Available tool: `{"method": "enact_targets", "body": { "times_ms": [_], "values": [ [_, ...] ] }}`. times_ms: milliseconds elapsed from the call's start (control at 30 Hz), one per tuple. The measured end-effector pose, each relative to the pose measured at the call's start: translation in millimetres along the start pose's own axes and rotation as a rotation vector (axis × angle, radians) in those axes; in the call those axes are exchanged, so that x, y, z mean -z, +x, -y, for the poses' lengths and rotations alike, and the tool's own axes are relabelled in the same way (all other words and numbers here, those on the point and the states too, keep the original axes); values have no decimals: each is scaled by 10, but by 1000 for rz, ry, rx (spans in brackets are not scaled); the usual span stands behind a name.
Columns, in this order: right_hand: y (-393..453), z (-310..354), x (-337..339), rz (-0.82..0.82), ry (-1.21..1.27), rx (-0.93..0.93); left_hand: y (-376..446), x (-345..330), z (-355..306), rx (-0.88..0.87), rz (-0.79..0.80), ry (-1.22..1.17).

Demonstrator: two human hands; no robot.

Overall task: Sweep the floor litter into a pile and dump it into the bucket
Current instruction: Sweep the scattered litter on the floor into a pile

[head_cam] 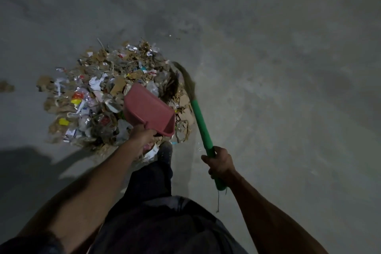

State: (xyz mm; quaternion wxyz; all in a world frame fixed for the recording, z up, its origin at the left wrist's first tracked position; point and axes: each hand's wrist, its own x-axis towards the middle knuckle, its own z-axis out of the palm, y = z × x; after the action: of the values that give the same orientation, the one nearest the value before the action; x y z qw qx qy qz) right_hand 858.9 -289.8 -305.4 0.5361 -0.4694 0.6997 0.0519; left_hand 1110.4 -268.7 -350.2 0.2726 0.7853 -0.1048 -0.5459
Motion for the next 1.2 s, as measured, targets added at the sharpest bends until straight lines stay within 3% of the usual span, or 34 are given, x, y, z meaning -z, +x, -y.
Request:
{"method": "enact_targets", "body": {
  "times_ms": [200, 533, 633, 700, 800, 967, 1200],
  "values": [
    [-765, -571, -196, 46, 383, 37, -873, 165, 815, -39, -24, -123],
    [-1852, -750, -917, 446, 809, -38, -2181, 1049, 2028, -50, -112, -400],
    [-2091, -645, -1259, 609, 755, -76, -2411, 1433, 2364, -75, -168, -474],
    [-2194, -536, -1574, 635, 699, -96, -2543, 1728, 2595, -83, -194, -528],
    [-2280, -321, -2246, 554, 538, -81, -2670, 2236, 2978, -89, -254, -565],
    [-2524, -32, -3667, 302, 207, 116, -2669, 3285, 3676, -83, -325, -552],
    [-2956, 447, -5135, 279, -10, 233, -2617, 4791, 4295, -47, -371, -583]
  ]
}}
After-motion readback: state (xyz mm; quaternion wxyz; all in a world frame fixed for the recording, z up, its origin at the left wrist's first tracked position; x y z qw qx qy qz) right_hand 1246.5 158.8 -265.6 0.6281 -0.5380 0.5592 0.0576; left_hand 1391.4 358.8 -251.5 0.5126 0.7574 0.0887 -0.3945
